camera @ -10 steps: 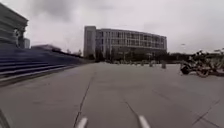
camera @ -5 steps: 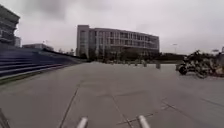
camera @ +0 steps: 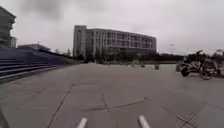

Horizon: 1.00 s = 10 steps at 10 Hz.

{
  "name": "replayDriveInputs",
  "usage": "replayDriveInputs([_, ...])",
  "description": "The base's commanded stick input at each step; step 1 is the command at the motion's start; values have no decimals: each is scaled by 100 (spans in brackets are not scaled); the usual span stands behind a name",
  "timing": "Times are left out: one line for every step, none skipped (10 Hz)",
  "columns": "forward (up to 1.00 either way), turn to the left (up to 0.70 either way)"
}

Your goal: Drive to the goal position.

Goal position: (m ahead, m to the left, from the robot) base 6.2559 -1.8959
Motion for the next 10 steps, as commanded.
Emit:
replayDriveInputs([100, -2])
replayDriveInputs([100, -31])
replayDriveInputs([100, -2])
replayDriveInputs([100, -2])
replayDriveInputs([100, -20])
replayDriveInputs([100, -30])
replayDriveInputs([100, -12])
replayDriveInputs([100, -23])
replayDriveInputs([100, -30])
replayDriveInputs([100, -30])
